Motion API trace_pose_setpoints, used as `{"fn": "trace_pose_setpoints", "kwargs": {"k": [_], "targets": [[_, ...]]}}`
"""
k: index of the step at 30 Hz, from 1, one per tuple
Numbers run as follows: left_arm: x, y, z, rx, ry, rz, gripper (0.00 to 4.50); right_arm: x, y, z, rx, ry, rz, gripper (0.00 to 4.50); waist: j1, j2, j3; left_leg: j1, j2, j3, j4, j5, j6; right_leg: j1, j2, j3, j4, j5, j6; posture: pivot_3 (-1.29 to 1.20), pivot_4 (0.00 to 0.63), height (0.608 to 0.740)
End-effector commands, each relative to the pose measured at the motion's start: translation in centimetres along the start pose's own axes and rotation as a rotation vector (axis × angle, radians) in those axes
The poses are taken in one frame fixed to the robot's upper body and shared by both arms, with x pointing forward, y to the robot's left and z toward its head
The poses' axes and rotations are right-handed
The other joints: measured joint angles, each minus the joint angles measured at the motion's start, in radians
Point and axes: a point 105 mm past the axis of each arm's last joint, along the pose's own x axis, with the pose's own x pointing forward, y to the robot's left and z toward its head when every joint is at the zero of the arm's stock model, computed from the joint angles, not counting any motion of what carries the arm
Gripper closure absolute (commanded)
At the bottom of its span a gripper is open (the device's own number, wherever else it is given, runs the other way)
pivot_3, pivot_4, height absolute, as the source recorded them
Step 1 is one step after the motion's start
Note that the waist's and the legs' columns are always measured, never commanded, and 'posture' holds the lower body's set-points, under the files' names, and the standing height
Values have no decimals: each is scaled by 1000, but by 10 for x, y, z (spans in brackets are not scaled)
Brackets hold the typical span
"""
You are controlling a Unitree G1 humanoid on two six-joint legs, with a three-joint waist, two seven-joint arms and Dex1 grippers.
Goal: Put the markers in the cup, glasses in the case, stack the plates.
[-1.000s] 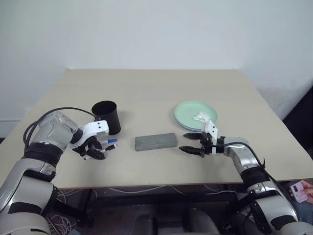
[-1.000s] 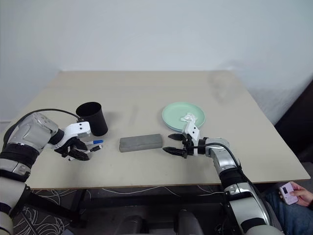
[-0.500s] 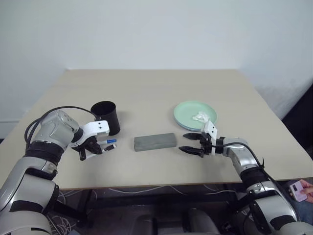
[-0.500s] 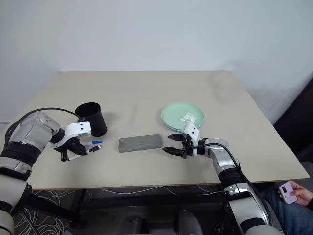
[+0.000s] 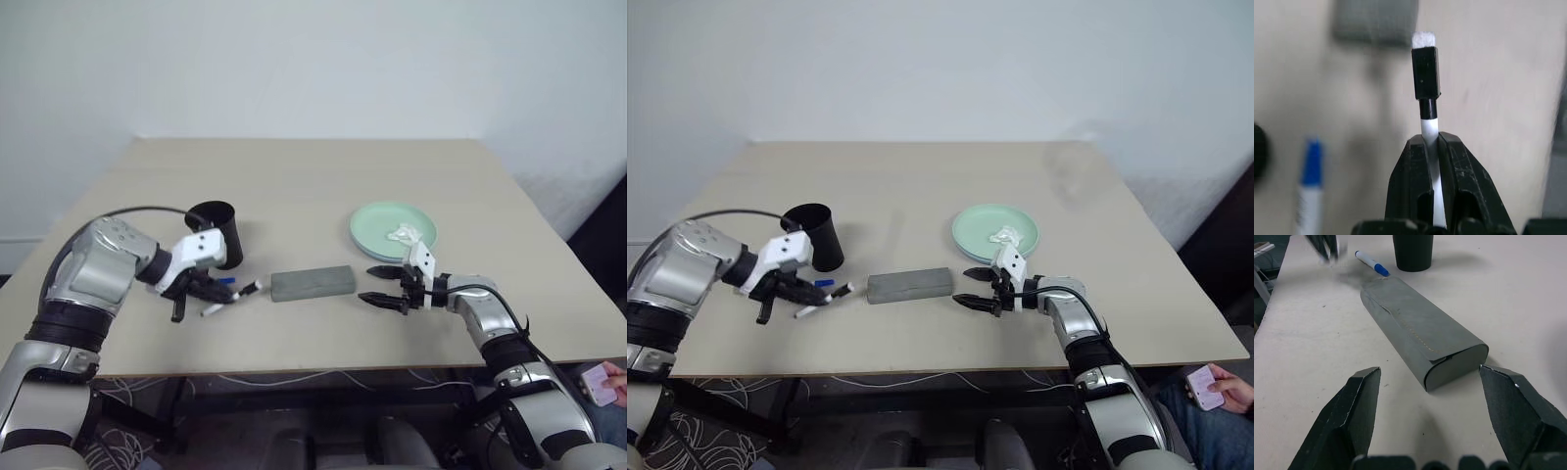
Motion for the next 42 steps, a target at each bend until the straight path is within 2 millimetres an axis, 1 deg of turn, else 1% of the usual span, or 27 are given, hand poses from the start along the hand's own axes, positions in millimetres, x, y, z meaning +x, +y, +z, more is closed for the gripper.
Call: {"fn": "trace_pose_setpoints", "kwargs": {"k": [1,4,6,9,11,13,16,19,22,28,32,35,38,39,41,42], "targets": [[-23,14,51,68,-299,153,4426,-3,-6,17,-63,-28,-7,1004,1,0,0,0,0,0,0,0,0,0,0,0,0,0,0,0,0,721],[-45,30,84,52,-551,306,4426,-4,-5,17,-65,-28,-3,1004,0,0,0,0,0,-1,1,0,0,1,0,0,0,0,1,0,0,721],[-62,42,96,34,-681,417,4426,-4,-5,17,-66,-25,-2,1004,0,-1,0,0,0,-1,1,0,0,1,0,0,0,0,1,0,0,721],[-76,63,96,-21,-745,596,4426,-4,-6,18,-68,-24,-1,1004,-1,-1,0,0,0,-1,1,0,0,1,0,0,1,1,1,0,0,721],[-84,78,88,-66,-759,721,4426,-4,-5,18,-69,-23,1,1004,-2,0,0,1,0,0,1,0,0,1,0,0,1,1,1,0,0,721],[-88,84,79,-55,-753,828,4426,-4,-5,18,-70,-22,4,1004,-1,0,0,2,0,0,0,0,0,1,0,0,2,1,1,0,0,721],[-84,89,65,-62,-734,896,4426,-4,-5,18,-72,-21,7,1004,0,0,0,2,0,0,0,0,0,1,1,0,2,1,1,0,0,721],[-72,88,55,-56,-716,915,4426,-4,-4,18,-74,-18,11,1004,1,0,0,1,0,0,0,0,0,1,0,0,1,1,1,0,0,721],[-67,89,51,-61,-733,931,4426,-5,-5,18,-74,-16,11,1004,3,-1,-1,1,-1,0,1,0,0,1,0,0,1,1,1,0,0,721],[-59,96,40,-76,-705,977,4426,-6,-5,18,-74,-13,8,1004,1,-1,-1,1,-1,0,1,0,-1,1,0,0,1,1,1,0,0,721],[-52,100,34,-98,-697,970,4426,-7,-5,18,-73,-12,4,1004,1,-1,-1,1,0,1,0,0,-1,1,0,-1,1,1,1,0,0,721],[-50,101,33,-99,-694,962,3653,-8,-5,18,-72,-11,3,1004,1,-1,-1,1,0,1,1,0,-1,1,0,-1,1,1,1,0,0,721],[-50,100,33,-100,-696,953,2645,-8,-5,18,-71,-10,2,1004,2,-1,-1,1,0,0,0,0,-1,1,0,-1,1,1,1,0,0,721],[-50,100,34,-100,-699,946,2246,-8,-5,18,-71,-10,2,1004,2,-1,-1,0,0,0,0,0,-1,1,0,-1,1,1,1,0,0,721],[-50,100,35,-96,-701,937,1613,-8,-5,18,-71,-10,2,1004,1,-1,-1,1,0,1,0,0,-1,1,0,-1,1,1,1,0,0,721],[-50,99,35,-94,-700,934,1613,-8,-5,18,-71,-10,2,1004,1,-1,-1,1,0,1,0,0,-1,1,0,-1,1,1,1,0,0,721]]}}
